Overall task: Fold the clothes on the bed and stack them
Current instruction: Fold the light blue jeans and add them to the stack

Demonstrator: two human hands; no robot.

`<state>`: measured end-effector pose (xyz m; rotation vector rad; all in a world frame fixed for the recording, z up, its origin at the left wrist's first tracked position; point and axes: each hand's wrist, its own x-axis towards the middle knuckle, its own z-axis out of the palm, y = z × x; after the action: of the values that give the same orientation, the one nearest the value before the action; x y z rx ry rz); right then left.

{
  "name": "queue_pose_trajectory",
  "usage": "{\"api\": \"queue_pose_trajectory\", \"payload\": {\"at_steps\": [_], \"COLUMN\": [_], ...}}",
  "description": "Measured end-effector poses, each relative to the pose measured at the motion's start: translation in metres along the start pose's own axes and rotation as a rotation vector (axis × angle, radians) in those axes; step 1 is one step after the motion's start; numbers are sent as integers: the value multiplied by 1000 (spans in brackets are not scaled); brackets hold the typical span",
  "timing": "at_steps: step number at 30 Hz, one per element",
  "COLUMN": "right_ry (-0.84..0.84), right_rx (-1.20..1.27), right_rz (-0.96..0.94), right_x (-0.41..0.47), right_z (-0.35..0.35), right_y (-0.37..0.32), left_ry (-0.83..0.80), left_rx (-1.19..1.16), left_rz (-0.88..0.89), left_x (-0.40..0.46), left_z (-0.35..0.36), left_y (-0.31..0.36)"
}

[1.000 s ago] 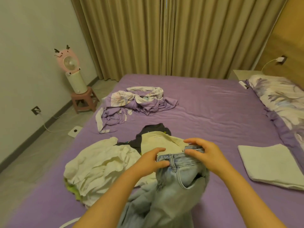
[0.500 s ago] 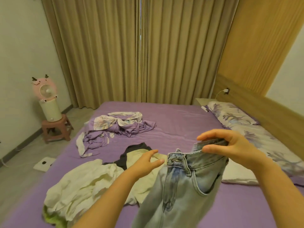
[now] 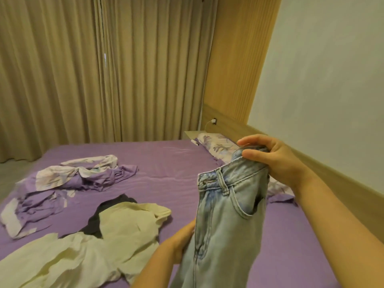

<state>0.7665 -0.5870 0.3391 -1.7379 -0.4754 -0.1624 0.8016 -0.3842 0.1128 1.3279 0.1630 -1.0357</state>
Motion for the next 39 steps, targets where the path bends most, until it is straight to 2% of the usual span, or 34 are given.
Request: {"api": "queue_pose_trajectory", "payload": {"at_steps": [2, 8, 12, 13, 16, 20, 24, 28, 32, 35, 39], "right_ry": [38, 76, 146, 168, 221, 241, 182, 81, 12, -27, -105], "right_rx": [27, 148, 162, 165, 168, 136, 94, 79, 31, 1, -82], "right_rz": [0, -26, -31, -30, -9, 97, 214, 378, 589, 731, 933], "right_x": [-1, 9, 33, 40, 60, 85, 107, 106, 74, 39, -3], "right_z": [-20, -93, -136, -149, -189, -237, -257, -243, -208, -188, -175], "right_y": [1, 22, 35, 39, 54, 94, 146, 223, 316, 368, 428], "left_ry": [-107, -325, -378, -330, -32, 363, 593, 741, 953, 993, 1025], "left_rx": [-75, -352, -397, -382, -260, -204, -139, -12, -16, -89, 30], "left_rz": [-1, 246, 417, 416, 448, 637, 741, 619, 433, 284, 150], "left_x": [0, 12, 52, 62, 72, 66, 64, 88, 133, 156, 180], "left_z": [12, 76, 103, 104, 102, 92, 92, 91, 77, 62, 38], "left_y": [10, 24, 62, 75, 116, 159, 165, 125, 57, 7, -44]}}
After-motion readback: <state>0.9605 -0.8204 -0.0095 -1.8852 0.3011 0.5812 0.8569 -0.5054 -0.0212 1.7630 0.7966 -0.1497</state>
